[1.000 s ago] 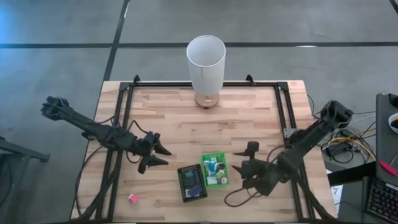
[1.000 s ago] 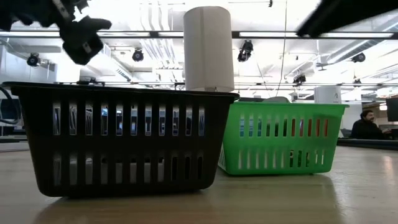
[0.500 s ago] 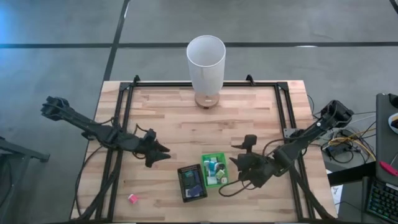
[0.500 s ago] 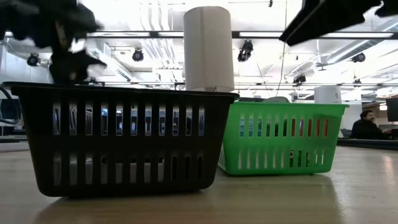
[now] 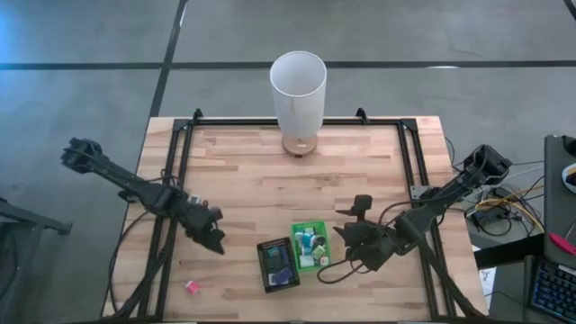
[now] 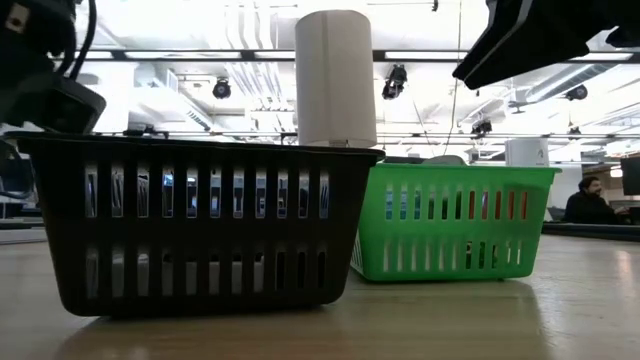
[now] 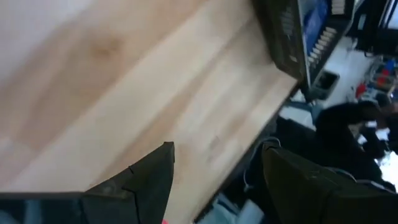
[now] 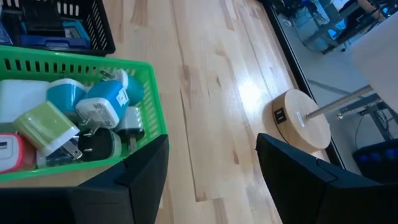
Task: Pick & Place Office items
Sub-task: Put the pink charger adapter into the green bin
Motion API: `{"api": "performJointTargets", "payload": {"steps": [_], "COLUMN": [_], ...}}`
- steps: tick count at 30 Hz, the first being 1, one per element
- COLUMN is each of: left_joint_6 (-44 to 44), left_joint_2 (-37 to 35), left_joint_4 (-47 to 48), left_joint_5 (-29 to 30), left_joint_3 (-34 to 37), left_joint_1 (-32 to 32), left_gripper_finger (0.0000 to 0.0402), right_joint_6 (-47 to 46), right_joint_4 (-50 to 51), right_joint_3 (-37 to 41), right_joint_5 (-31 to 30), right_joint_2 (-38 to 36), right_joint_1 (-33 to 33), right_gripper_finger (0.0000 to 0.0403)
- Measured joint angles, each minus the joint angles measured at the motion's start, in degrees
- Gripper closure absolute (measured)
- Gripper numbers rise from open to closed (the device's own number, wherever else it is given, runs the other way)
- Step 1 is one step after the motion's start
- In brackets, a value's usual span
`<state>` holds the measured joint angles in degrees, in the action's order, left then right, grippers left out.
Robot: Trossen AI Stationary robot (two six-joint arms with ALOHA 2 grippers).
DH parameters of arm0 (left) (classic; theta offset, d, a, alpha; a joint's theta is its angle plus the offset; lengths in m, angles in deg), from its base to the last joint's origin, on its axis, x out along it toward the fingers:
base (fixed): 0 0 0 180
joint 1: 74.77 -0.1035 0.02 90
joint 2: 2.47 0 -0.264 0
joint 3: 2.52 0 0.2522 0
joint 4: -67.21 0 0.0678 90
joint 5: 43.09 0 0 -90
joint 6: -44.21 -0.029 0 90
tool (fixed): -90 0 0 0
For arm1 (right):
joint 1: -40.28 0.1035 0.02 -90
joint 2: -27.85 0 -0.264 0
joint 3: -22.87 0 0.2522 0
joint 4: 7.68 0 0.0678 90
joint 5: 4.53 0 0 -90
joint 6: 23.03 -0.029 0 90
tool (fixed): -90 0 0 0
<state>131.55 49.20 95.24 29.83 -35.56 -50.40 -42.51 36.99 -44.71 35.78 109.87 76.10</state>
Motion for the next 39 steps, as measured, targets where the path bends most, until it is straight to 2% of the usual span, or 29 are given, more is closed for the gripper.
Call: {"api": "performJointTargets", "payload": {"steps": [7,13,20,27,34,39], "left_joint_6": [1.35,1.45,-3.81,-7.24,-6.96,-12.9], "left_joint_2": [3.01,10.34,19.28,24.84,28.62,32.74], "left_joint_4": [3.27,10.29,20.94,35.04,35.73,35.75], "left_joint_5": [-0.53,-0.51,-0.44,3.32,3.99,3.87], "left_joint_3": [-3.89,-9.41,-17.21,-26.03,-30.42,-32.44], "left_joint_1": [5.74,12.06,17.89,21.07,23.73,27.07], "left_gripper_finger": [0.0161,0.0161,0.0161,0.0161,0.0161,0.0161], "right_joint_6": [-0.04,-1.1,-2.32,-2.63,-2.57,-2.49], "right_joint_4": [-0.02,-0.24,-0.3,-0.31,-0.32,-0.33], "right_joint_3": [0.02,0.04,0.04,0.07,0.07,0.07], "right_joint_5": [0.02,0.02,0.02,0.06,0.05,0.04], "right_joint_2": [0.0,0.0,0.13,0.2,0.24,0.28], "right_joint_1": [0.0,0.0,0.02,0.02,0.02,0.02], "right_gripper_finger": [0.0164,0.0165,0.0162,0.0161,0.0165,0.0167]}}
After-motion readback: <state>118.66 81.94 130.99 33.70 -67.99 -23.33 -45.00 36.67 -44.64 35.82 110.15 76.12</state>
